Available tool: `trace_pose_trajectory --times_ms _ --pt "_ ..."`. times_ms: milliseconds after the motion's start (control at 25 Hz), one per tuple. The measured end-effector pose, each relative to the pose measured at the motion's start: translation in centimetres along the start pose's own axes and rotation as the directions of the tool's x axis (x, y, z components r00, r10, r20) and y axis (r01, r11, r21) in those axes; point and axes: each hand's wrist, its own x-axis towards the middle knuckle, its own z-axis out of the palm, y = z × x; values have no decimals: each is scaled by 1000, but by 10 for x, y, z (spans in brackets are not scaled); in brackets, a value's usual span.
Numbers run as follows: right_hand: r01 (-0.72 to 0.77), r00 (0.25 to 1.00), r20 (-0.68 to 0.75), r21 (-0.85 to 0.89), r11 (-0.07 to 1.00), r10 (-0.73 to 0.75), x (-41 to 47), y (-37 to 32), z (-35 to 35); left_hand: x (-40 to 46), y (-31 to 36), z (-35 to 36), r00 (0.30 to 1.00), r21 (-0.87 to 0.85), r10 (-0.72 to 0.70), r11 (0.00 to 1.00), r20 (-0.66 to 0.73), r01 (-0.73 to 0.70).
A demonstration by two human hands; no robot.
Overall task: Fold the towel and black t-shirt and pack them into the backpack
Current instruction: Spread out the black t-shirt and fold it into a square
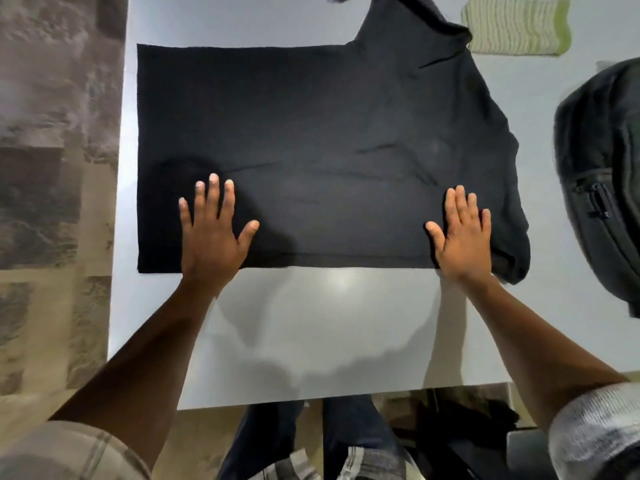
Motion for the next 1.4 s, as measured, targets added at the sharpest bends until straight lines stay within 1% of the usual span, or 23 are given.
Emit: trace_pose_trajectory --times_ms 80,120,200,280,360,480,560,640,680,760,880,960,1080,1160,1240,1400 --pt "-20 999 -32 49 999 21 6 -17 -6 -1 2 -3 1000 -3 -9 1000 -1 9" --pt "-2 998 -55 79 997 6 8 -36 -8 -1 6 -4 1000 -6 -1 1000 -2 1" --pt "107 993 -56 143 984 -100 9 -78 -6 -1 14 -3 999 -17 36 999 -7 -36" --pt "197 980 -7 152 969 -198 2 -101 6 -3 8 -1 998 -18 54 998 -21 -54" --pt "207 978 4 95 974 -208 -7 -88 16 -8 -12 -1 998 2 47 999 -38 -47" --pt "152 987 -49 33 988 -150 -20 -38 15 -17 -41 -7 999 0 49 999 -19 -49" --pt "118 992 -40 36 992 -117 -27 -8 7 -18 -46 -11 999 -5 47 999 15 -47" --pt "136 990 -56 66 989 -132 -36 9 -5 -19 -35 -14 1000 1 18 1000 15 -18" --pt "152 986 -80 81 985 -146 -42 15 -12 -20 -22 -17 1000 -10 18 1000 16 -18" --pt "150 981 -143 112 982 -133 -59 25 -26 -24 15 -26 996 -57 82 995 27 -80" --pt "47 980 -198 170 984 -12 -79 50 -39 -31 92 -42 972 -168 230 961 50 -219" --pt "-3 987 -156 178 984 32 -83 72 -44 -34 145 -49 944 -247 314 927 103 -282" --pt "-60 998 8 233 971 59 -78 101 -50 -34 217 -54 883 -337 456 854 115 -397" --pt "-103 993 90 314 944 79 -76 109 -51 -30 260 -52 856 -355 503 826 118 -437" --pt "-112 989 130 358 927 69 -74 118 -49 -27 302 -48 839 -358 527 816 134 -454" --pt "-40 991 132 297 954 0 -65 126 -45 -21 351 -32 793 -360 604 760 85 -541"
